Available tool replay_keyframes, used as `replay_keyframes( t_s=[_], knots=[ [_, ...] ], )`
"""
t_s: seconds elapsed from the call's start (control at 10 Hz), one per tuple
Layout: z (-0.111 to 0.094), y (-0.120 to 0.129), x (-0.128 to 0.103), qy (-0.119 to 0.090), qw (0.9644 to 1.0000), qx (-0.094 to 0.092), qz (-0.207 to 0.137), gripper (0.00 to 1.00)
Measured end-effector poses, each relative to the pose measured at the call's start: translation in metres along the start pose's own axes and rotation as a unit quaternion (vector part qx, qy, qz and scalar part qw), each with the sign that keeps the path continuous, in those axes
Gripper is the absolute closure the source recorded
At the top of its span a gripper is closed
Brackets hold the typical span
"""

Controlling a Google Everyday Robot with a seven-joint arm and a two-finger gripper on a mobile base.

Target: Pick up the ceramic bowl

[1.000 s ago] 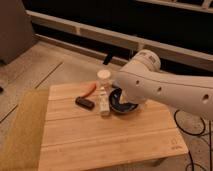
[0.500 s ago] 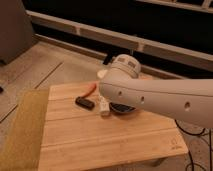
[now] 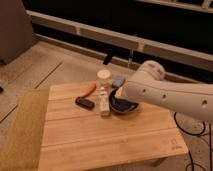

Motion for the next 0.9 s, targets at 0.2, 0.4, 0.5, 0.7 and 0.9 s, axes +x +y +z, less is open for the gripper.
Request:
replay_keyframes(
  t_s=[0.2,0.4,0.5,0.7,0.9],
  knots=[
    [0.026,-0.049,-0.005,0.029,0.999,-0.004,0.033,0.35],
    [0.055,-0.078,-0.004,0.077,0.9962,0.013,0.038,0.35],
    [0.069,-0.084,-0.006,0.098,0.9943,0.023,0.034,0.35],
    [0.094,-0.079,-0.01,0.13,0.9909,0.031,0.021,0.35],
    [0.114,-0.066,-0.011,0.152,0.9879,0.032,0.006,0.35]
  ],
)
